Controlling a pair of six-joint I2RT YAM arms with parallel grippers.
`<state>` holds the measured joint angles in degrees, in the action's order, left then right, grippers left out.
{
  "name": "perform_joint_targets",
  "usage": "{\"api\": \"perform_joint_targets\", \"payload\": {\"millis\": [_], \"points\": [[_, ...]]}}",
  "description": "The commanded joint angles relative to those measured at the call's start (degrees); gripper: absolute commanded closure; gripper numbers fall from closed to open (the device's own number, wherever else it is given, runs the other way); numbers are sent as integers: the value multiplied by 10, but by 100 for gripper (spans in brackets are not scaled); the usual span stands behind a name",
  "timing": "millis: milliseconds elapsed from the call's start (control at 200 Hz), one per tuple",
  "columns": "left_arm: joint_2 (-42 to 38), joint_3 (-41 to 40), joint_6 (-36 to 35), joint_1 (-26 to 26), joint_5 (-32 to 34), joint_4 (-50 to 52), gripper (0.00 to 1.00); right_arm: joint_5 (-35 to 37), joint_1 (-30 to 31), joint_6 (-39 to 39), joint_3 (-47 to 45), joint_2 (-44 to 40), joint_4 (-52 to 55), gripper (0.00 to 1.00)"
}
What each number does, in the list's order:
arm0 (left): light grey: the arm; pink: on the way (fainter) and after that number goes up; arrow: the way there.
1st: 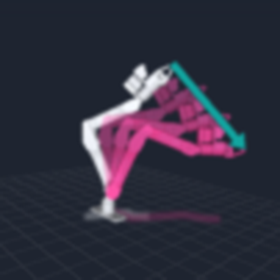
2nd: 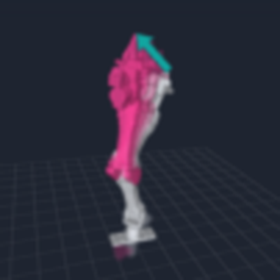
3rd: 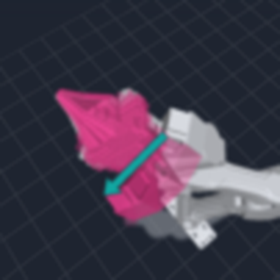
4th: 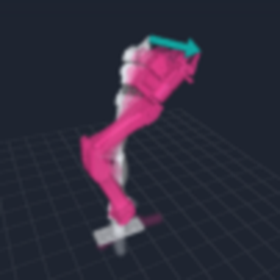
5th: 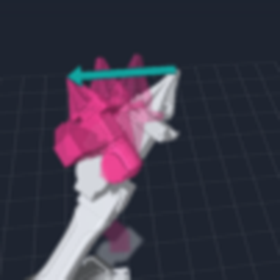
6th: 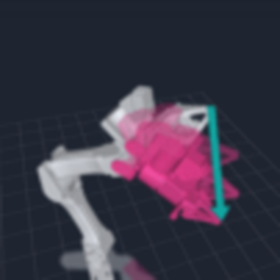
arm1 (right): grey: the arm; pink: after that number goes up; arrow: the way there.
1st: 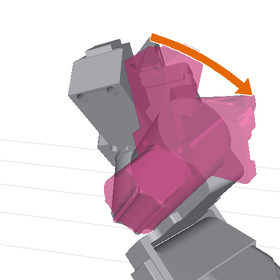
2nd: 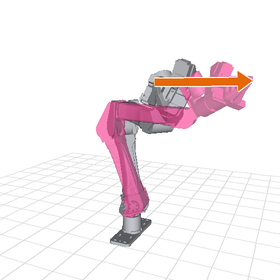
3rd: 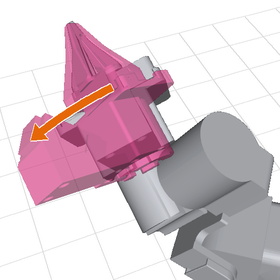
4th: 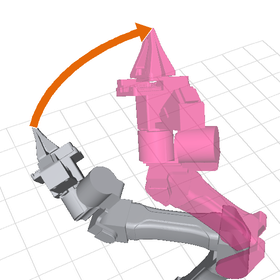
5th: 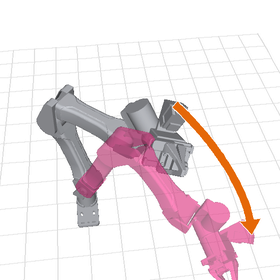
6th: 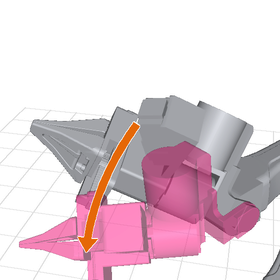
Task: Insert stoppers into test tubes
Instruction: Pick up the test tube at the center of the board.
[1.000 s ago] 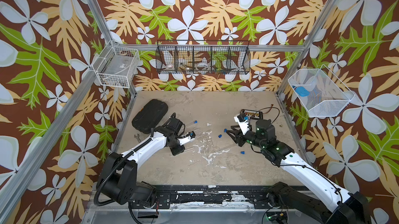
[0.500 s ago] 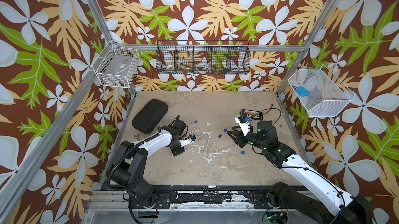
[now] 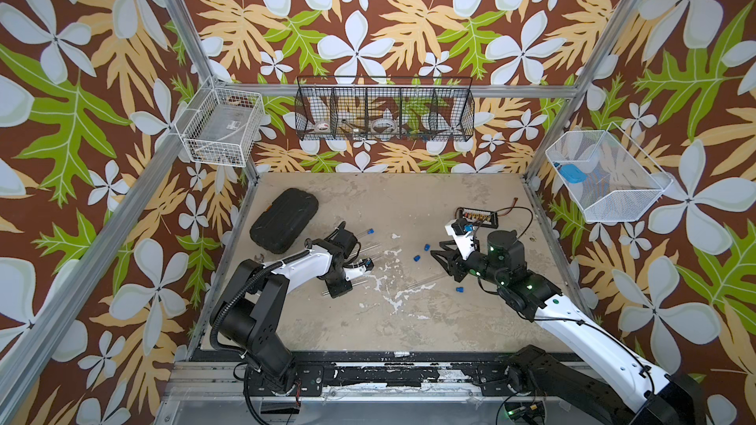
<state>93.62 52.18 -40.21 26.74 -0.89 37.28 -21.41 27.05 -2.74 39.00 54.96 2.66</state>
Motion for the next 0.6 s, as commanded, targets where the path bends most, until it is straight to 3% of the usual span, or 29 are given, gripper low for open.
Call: {"api": "perform_joint_targets", "payload": {"millis": [0, 596], "points": [[10, 0, 3, 2, 7, 3, 73, 1, 0, 2, 0, -2, -1, 57], [2, -5, 4, 11, 23, -8, 85, 18, 0, -4, -6, -27, -3, 57]]}}
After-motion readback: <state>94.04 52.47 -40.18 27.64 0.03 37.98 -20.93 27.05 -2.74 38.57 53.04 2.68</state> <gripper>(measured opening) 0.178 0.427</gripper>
